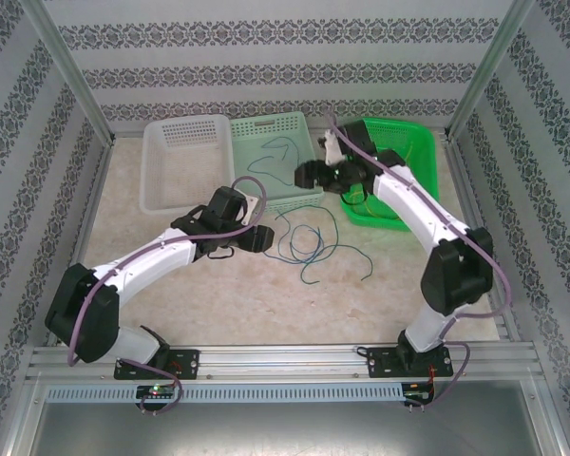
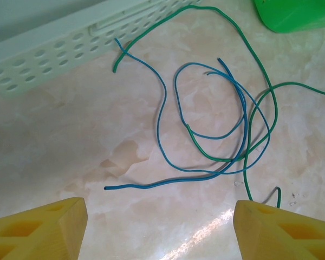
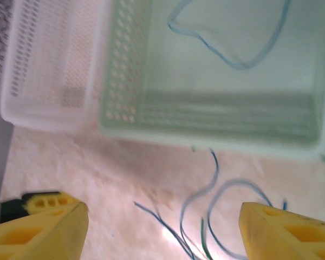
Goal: Untangle the cables
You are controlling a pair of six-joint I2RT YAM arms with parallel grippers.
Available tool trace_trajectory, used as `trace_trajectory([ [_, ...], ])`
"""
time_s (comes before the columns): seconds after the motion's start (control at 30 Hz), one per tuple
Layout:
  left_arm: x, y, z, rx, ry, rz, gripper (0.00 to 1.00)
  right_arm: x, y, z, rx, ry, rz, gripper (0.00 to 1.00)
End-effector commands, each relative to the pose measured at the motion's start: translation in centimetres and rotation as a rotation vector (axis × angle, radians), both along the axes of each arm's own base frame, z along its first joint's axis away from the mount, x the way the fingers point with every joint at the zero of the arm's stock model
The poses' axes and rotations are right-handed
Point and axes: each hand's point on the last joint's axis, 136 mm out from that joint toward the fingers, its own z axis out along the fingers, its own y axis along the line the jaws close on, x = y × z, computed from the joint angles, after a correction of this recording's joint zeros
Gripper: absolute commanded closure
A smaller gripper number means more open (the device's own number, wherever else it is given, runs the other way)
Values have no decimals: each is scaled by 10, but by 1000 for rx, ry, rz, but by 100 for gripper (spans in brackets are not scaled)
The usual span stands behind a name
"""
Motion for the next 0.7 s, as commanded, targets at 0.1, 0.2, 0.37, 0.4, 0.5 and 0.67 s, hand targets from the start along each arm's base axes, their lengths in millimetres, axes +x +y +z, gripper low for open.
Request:
trace_trajectory([
  [0.1,4,-19,5,-25,-2,-59,28,-50,-45,-61,-110,128,-183,32],
  [0.2,5,-26,5,-34,3,-76,29,-65,-64,-73,-175,133,-226,36],
  [0.37,4,-33,5,-30,5,-101,29,-92,-109,-88,-340,174,-270,38],
  [0.4,4,-32,5,-28,5,-99,29,-98,-118,-91,-367,186,-281,39],
  [0.5,4,-32,3,-25,6,-99,29,-116,-140,-101,-415,206,-304,42],
  [0.67,7,-35,4,-26,6,-107,29,-139,-153,-125,-426,281,-308,42],
])
